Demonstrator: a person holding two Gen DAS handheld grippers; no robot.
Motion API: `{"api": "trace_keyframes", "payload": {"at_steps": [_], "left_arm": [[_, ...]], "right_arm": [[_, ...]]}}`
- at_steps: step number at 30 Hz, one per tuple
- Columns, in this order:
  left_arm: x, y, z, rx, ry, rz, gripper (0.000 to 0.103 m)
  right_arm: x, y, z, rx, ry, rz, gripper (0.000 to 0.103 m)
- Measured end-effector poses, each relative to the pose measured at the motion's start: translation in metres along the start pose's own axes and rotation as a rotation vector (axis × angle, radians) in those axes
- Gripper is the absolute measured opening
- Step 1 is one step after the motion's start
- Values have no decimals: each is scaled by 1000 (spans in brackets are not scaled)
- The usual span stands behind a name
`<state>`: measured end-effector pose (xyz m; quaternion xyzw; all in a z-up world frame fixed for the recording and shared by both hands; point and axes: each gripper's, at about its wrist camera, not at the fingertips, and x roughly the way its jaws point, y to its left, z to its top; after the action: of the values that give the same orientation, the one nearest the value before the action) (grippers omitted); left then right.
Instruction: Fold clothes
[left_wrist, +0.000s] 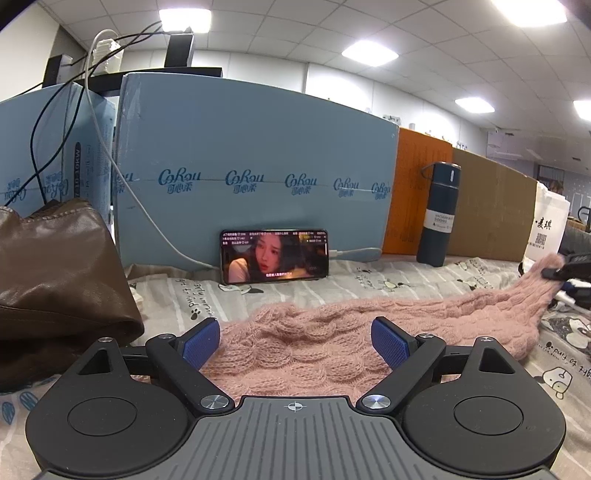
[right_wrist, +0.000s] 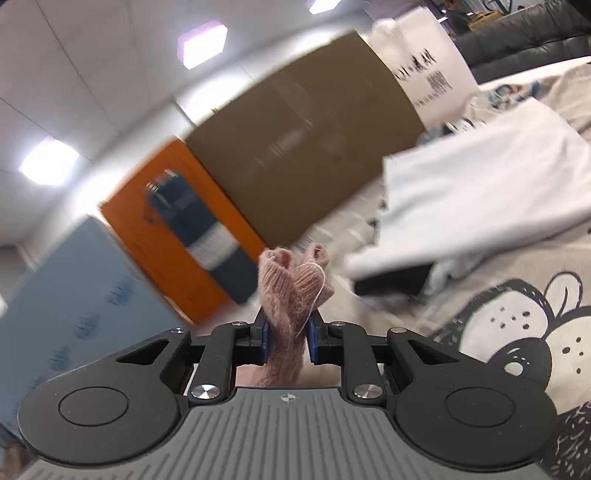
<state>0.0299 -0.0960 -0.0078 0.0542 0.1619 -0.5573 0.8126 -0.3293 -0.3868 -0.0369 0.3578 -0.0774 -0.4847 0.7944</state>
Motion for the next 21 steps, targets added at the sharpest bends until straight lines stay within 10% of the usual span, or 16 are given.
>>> {"api": "trace_keyframes", "payload": {"at_steps": [7, 16, 21], "left_arm": [[-2, 0, 0, 2, -7, 10, 91], [-4, -2, 0, 16, -17, 0, 92], [-4, -2, 0, 16, -16, -4, 92]], "right_arm": [[-61, 11, 31, 82, -75, 128, 14], [-78, -4, 35, 18, -111, -107, 14], [-70, 7, 13, -60, -87, -81, 14]]}}
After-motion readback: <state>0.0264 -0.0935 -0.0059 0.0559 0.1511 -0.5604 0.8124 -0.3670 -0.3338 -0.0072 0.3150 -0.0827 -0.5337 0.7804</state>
